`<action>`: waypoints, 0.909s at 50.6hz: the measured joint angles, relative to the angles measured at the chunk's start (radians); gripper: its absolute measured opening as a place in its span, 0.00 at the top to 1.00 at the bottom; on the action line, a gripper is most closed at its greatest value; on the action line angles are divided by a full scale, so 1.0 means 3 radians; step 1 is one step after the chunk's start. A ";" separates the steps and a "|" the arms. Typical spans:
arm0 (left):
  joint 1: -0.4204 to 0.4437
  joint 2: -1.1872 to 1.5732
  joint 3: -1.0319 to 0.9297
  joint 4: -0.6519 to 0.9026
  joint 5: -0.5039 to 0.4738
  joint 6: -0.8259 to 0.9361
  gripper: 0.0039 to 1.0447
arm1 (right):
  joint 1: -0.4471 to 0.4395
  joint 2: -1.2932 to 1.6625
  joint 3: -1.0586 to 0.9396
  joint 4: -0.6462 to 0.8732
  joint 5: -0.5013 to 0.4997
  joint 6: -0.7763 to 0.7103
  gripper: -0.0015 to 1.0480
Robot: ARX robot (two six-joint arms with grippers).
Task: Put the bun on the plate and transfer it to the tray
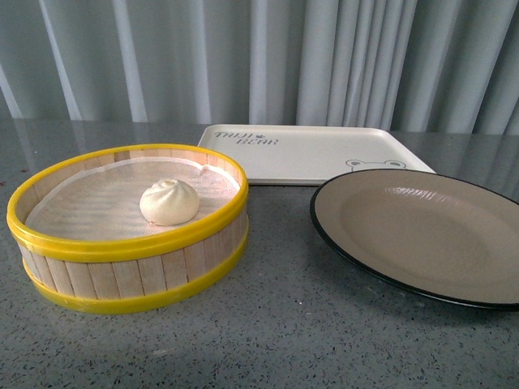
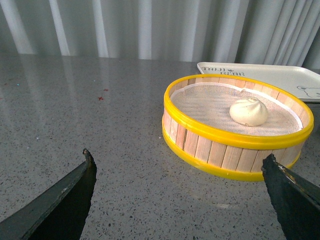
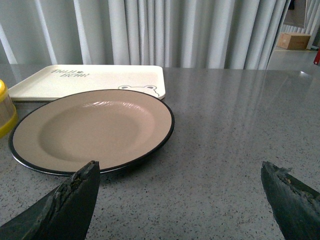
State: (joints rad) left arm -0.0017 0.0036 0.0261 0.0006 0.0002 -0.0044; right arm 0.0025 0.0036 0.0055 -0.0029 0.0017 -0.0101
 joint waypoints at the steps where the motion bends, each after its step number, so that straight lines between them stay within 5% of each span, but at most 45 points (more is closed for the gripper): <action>1: 0.0000 0.0000 0.0000 0.0000 0.0000 0.0000 0.06 | 0.0000 0.0000 0.0000 0.0000 0.0000 0.0000 0.08; 46: 0.0000 0.0000 0.0000 0.0000 -0.0001 0.0000 0.06 | 0.0000 0.0000 0.0000 0.0000 -0.0001 0.0000 0.08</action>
State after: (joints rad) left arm -0.0017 0.0036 0.0261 0.0006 -0.0002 -0.0044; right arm 0.0025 0.0036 0.0055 -0.0029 0.0013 -0.0101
